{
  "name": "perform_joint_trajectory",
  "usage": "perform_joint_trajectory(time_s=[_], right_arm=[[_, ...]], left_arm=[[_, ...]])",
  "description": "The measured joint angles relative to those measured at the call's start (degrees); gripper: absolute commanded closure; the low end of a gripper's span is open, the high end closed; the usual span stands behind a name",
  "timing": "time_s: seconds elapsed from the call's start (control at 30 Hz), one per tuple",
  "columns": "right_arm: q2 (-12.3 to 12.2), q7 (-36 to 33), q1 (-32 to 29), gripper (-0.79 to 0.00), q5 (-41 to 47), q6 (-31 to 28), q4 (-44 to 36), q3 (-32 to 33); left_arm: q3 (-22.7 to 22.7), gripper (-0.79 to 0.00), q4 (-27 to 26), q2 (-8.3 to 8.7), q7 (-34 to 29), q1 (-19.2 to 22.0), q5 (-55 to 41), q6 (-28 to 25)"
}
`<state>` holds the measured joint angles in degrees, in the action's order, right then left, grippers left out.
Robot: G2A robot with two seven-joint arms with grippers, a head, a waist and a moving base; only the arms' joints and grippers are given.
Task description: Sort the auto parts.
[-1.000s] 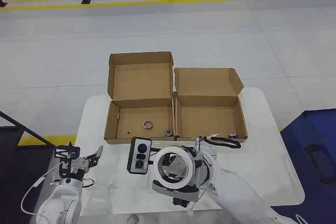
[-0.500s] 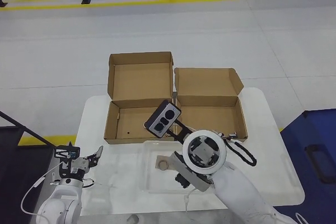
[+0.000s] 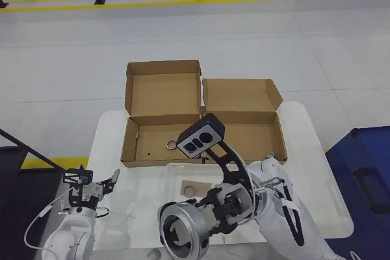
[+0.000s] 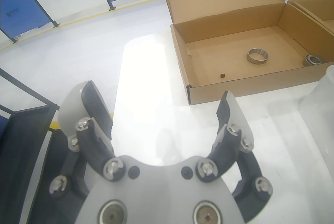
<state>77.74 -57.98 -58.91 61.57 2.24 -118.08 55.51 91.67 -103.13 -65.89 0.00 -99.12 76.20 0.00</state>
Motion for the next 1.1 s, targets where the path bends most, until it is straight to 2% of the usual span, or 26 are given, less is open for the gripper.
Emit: perform_joint_trajectory(time_s=[0.17, 0.23, 0.3, 0.43, 0.53, 0.6, 0.67, 0.9, 1.0, 1.1], right_arm=[[-0.01, 0.37, -0.15, 0.0, 0.07, 0.05, -0.48, 0.0], [-0.45, 2.98, 0.25, 0.0, -2.57, -0.09, -2.19, 1.69], [-0.96, 6.56, -0.11, 0.0, -9.48, -0.52, -4.58, 3.64], [-1.88, 12.1, -2.68, 0.0, -28.8, -0.61, -11.4, 8.82], [-2.69, 13.3, -3.96, 0.0, -39.3, 1.99, -16.02, 12.87], [-3.17, 12.75, -3.67, 0.0, -46.63, 1.73, -16.97, 15.11], [-3.46, 12.52, -2.67, 0.0, -52.06, -0.19, -16.59, 16.56], [-3.87, 15.5, -1.15, 0.0, -61.17, -6.76, -16.56, 18.52], [-4.0, 15.57, -0.82, 0.0, -62.19, -11.31, -16.56, 18.41], [-4.19, 15.57, 0.0, 0.0, -64.71, -19.0, -16.56, 19.02]], left_arm=[[0.0, -0.785, 0.0, 0.0, 0.0, 0.0, 0.0, 0.0], [0.0, -0.785, 0.0, 0.0, 0.0, 0.0, 0.0, 0.0], [0.0, -0.785, 0.0, 0.0, 0.0, 0.0, 0.0, 0.0], [0.0, -0.785, 0.0, 0.0, 0.0, 0.0, 0.0, 0.0], [0.0, -0.785, 0.0, 0.0, 0.0, 0.0, 0.0, 0.0], [0.0, -0.785, 0.0, 0.0, 0.0, 0.0, 0.0, 0.0], [0.0, -0.785, 0.0, 0.0, 0.0, 0.0, 0.0, 0.0], [0.0, -0.785, 0.0, 0.0, 0.0, 0.0, 0.0, 0.0], [0.0, -0.785, 0.0, 0.0, 0.0, 0.0, 0.0, 0.0], [0.0, -0.785, 0.0, 0.0, 0.0, 0.0, 0.0, 0.0]])
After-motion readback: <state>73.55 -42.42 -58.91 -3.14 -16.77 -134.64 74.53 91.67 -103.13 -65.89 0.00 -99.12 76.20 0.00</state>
